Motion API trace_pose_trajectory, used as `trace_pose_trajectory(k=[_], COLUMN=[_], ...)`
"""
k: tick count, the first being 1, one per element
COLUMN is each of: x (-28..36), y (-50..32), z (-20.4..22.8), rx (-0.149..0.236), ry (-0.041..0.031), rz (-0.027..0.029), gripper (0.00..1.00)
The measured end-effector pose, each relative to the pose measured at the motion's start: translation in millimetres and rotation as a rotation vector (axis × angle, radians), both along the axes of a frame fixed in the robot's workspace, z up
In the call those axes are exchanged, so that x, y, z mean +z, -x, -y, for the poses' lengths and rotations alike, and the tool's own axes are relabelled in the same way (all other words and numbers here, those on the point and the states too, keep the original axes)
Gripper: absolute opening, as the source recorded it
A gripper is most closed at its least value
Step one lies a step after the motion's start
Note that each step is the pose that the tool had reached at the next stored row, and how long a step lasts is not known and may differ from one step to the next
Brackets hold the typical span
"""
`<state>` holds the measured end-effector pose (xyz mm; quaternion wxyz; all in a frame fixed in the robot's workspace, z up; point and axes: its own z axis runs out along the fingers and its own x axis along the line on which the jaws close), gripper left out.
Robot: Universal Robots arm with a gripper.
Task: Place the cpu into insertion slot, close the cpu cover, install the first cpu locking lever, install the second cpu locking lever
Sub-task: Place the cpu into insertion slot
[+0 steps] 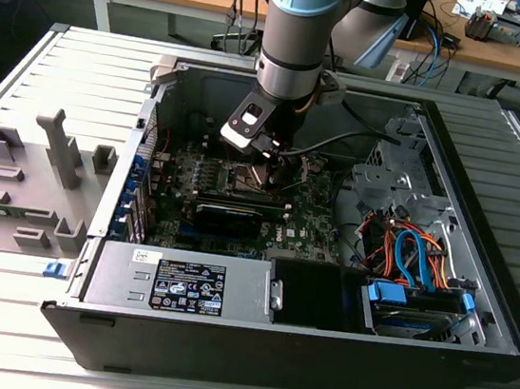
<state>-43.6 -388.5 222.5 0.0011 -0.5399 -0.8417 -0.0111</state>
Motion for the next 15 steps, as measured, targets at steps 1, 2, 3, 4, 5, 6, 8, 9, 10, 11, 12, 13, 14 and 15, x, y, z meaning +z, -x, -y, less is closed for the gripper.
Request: trace_pose_trajectory(k=[1,2,3,4,5,6,8,9,10,11,12,13,14,15], x=[0.0,0.0,0.0,0.0,0.0,0.0,0.0,0.0,0.0,0.0,0.0,0.0,0.0,0.0], y=[0.0,0.0,0.0,0.0,0.0,0.0,0.0,0.0,0.0,0.0,0.0,0.0,0.0,0.0], z=[0.0,0.0,0.0,0.0,0.0,0.0,0.0,0.0,0.0,0.0,0.0,0.0,0.0,0.0], rx=[-0.001,-0.001,-0.002,-0.002,-0.003,-0.003,-0.004,-0.005,-0.007,-0.007,-0.007,-0.008,-0.009,-0.009], ry=[-0.0001,0.0000,0.0000,0.0000,0.0000,0.0000,0.0000,0.0000,0.0000,0.0000,0.0000,0.0000,0.0000,0.0000], rz=[0.0001,0.0001,0.0000,0.0000,0.0000,0.0000,0.0000,0.0000,0.0000,0.0000,0.0000,0.0000,0.0000,0.0000], gripper=[0.55,0.55,0.55,0.55,0.55,0.55,0.55,0.55,0.55,0.55,0.55,0.55,0.55,0.55])
